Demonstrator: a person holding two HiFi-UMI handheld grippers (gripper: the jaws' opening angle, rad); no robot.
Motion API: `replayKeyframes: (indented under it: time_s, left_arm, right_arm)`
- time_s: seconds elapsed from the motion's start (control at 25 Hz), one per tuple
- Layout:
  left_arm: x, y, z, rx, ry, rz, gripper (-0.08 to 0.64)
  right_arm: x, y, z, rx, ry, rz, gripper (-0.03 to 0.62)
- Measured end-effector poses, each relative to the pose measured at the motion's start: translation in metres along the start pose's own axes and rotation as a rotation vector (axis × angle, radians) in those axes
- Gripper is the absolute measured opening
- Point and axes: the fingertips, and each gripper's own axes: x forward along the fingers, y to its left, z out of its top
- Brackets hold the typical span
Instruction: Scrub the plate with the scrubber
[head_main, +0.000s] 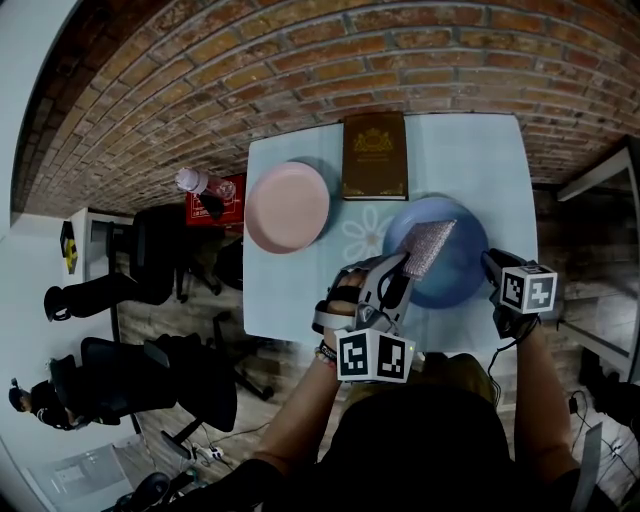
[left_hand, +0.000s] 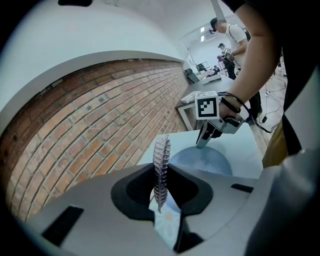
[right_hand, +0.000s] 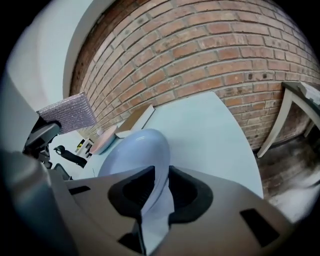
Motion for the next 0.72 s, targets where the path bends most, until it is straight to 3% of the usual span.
replayKeyframes:
  time_s: [0.16, 0.36, 0.64, 0.72]
  left_arm:
    - [-0.001, -0.001, -0.002, -0.002, 0.001, -0.007, 0.078]
    - [-0.001, -0.002, -0.007, -0.005, 0.006, -0.013, 0.078]
    - [0.002, -0.005, -0.01, -0.011, 0.007, -0.02, 0.078]
    - [0.002, -0.004, -0.01, -0.011, 0.007, -0.019, 0.078]
  right_arm:
    - [0.003, -0.008, -0.006, 0.032, 0.023, -0.023, 0.101]
    - [0.011, -0.005, -0.018, 0.121, 0.041, 0.022, 0.101]
    - [0.026, 0.001, -0.034, 0.113, 0.077, -0.001, 0.099]
    - [0.025, 0.0, -0.031, 0.179, 0.058, 0.005, 0.073]
